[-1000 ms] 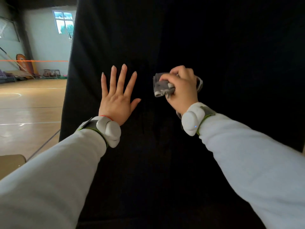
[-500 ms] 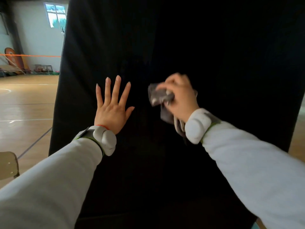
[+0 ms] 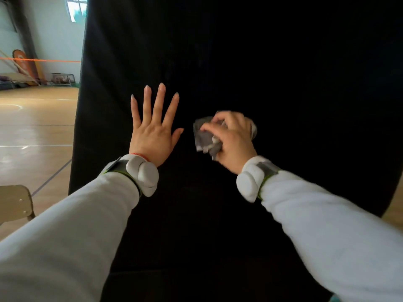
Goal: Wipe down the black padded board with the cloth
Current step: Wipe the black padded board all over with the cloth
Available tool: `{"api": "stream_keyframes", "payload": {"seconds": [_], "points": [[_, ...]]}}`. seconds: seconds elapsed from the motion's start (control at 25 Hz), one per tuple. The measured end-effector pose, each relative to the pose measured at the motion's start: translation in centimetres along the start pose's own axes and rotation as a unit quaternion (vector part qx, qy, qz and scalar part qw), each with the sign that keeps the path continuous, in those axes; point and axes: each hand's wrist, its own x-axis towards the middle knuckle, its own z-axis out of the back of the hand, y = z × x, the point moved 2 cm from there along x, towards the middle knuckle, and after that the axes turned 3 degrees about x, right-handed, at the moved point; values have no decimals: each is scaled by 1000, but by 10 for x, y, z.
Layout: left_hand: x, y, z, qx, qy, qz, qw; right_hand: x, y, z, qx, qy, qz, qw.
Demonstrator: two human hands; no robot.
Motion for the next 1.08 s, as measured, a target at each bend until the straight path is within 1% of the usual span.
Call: {"api": "stream_keyframes", "payload": {"seconds": [0.16,0.2,0.24,0.28,0.32,0.36,0.4,0.44,0.48,0.6,0.68,0.8,0.88,0.92,0.96,1.0,1.08], "points": [[0,2,2,-7,9,-8,1000,-57,3,-23,9,140,57,989],[1,2,2,-8,7,-10,1000,-58,2,-20,13,160,71,984],[1,2,1,-9,4,-10,1000,-51,1,-12,29,160,73,984],[0,2,-1,-9,-1,-11,1000,-37,1,-2,50,136,59,988],[1,2,-3,-9,-9,-12,1000,-19,1,11,65,85,30,994],[1,3,-4,-6,-18,-12,1000,1,0,24,67,17,-4,998],[0,4,-4,-3,-25,-12,1000,19,-2,34,59,-44,-34,997],[0,4,-4,0,-28,-15,999,32,-2,38,44,-83,-60,994],[-1,4,-4,1,-27,-18,999,38,-1,36,28,-101,-82,991],[-2,3,-4,-2,-24,-22,999,29,3,10,13,-105,-108,988],[-1,3,0,-10,-24,-28,999,12,5,-1,23,-85,-95,992],[-10,9,0,-31,-19,-45,998,-29,9,-16,30,-6,-59,998],[-27,17,-4,-26,-16,-58,998,-55,15,-24,34,57,-38,997],[-37,20,-8,-18,-16,-67,997,-59,15,-22,39,71,-29,996],[-43,22,-13,-9,-16,-77,997,-54,14,-16,48,62,-29,997],[-47,23,-18,2,-15,-84,996,-42,12,-7,54,28,-39,997],[-47,23,-24,27,-19,-83,996,-12,8,8,40,-72,-78,994]]}}
